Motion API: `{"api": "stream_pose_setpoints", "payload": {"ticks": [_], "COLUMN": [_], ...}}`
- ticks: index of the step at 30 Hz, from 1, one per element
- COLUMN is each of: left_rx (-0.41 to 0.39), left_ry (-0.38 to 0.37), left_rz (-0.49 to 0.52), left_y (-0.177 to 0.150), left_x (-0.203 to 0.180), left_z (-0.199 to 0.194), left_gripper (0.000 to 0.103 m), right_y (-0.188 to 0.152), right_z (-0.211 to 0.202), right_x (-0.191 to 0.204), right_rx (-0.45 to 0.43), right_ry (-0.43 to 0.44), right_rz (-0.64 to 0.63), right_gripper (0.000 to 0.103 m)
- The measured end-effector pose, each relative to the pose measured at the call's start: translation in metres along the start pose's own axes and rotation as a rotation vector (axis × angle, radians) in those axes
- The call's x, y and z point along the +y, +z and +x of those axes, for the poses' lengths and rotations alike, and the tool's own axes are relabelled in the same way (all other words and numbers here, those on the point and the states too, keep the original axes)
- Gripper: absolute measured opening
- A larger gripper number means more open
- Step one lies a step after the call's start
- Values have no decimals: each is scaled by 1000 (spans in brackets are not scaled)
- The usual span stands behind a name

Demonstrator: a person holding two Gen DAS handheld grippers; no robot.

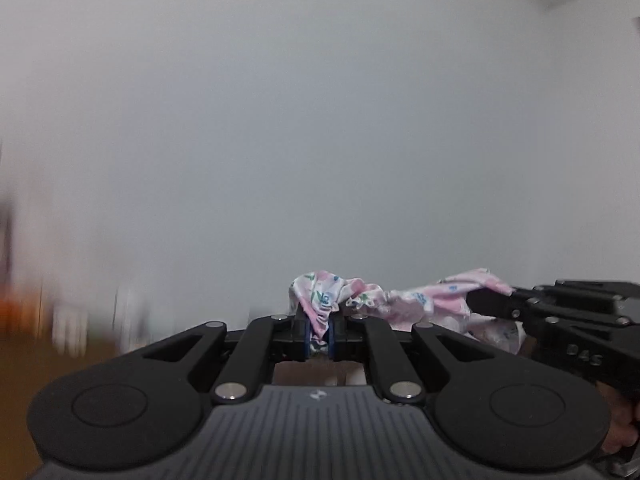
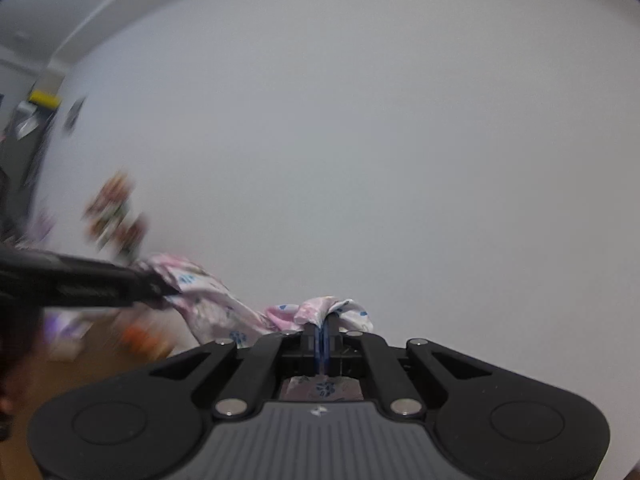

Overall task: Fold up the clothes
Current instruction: 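Lift the pink-flowered garment high with both grippers, shaking it out, then lay the pink-flowered garment flat on the table with both grippers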

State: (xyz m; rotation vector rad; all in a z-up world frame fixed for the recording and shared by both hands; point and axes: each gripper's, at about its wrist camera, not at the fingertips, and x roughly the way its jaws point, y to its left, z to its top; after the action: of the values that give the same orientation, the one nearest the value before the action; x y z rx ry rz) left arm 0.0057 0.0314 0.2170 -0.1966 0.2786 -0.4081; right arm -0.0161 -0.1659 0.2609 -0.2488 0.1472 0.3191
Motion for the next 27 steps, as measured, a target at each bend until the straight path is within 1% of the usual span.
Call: {"api": "stream_pose_setpoints", "payload": {"ticks": [2, 4, 5, 6, 7, 8, 9, 10, 11, 12, 13, 14, 15, 17, 19, 21, 22, 23, 24, 25, 26, 27], "left_rx": [142, 245, 272, 262, 253, 244, 235, 225, 216, 213, 222, 240, 263, 313, 369, 407, 427, 453, 479, 495, 497, 502], "left_ry": [42, 100, 129, 156, 183, 210, 237, 264, 291, 300, 275, 234, 190, 116, 105, 143, 165, 177, 180, 166, 147, 128], "left_rz": [-85, -182, -210, -209, -207, -206, -204, -203, -202, -196, -182, -163, -139, -78, 34, 153, 195, 225, 244, 250, 258, 269], "left_y": [-71, -127, -143, -142, -141, -139, -138, -137, -136, -134, -132, -132, -133, -139, -154, -169, -177, -184, -189, -193, -197, -199], "left_x": [29, 65, 78, 83, 89, 94, 99, 105, 110, 111, 100, 83, 67, 36, 11, -8, -11, -12, -12, -8, -4, 2], "left_z": [8, -2, -8, -14, -20, -27, -33, -40, -46, -49, -52, -53, -39, -11, 20, 46, 53, 58, 61, 61, 56, 51], "left_gripper": [10, 14, 19, 24, 28, 39, 47, 49, 52, 56, 58, 63, 69, 73, 73, 71, 68, 50, 26, 22, 20, 14], "right_y": [-66, -127, -154, -180, -201, -211, -215, -213, -210, -207, -206, -208, -213, -220, -229, -239, -245, -250, -255, -260, -265, -268], "right_z": [13, 20, 20, 20, 17, 10, -3, -14, -25, -36, -44, -50, -56, -61, -64, -70, -71, -71, -71, -70, -70, -67], "right_x": [33, 79, 99, 117, 133, 145, 149, 149, 142, 133, 126, 115, 104, 83, 64, 47, 40, 33, 27, 20, 14, 11], "right_rx": [122, 227, 263, 292, 323, 345, 356, 355, 337, 313, 290, 275, 270, 288, 315, 337, 346, 352, 359, 365, 371, 376], "right_ry": [88, 151, 183, 216, 272, 334, 400, 451, 468, 471, 460, 437, 397, 301, 207, 130, 99, 77, 58, 39, 20, 12], "right_rz": [58, 111, 125, 134, 152, 173, 188, 195, 198, 202, 208, 219, 242, 293, 347, 386, 400, 409, 418, 427, 437, 442], "right_gripper": [1, 2, 9, 11, 12, 17, 22, 36, 51, 56, 62, 64, 64, 65, 64, 64, 64, 64, 64, 64, 65, 65]}}
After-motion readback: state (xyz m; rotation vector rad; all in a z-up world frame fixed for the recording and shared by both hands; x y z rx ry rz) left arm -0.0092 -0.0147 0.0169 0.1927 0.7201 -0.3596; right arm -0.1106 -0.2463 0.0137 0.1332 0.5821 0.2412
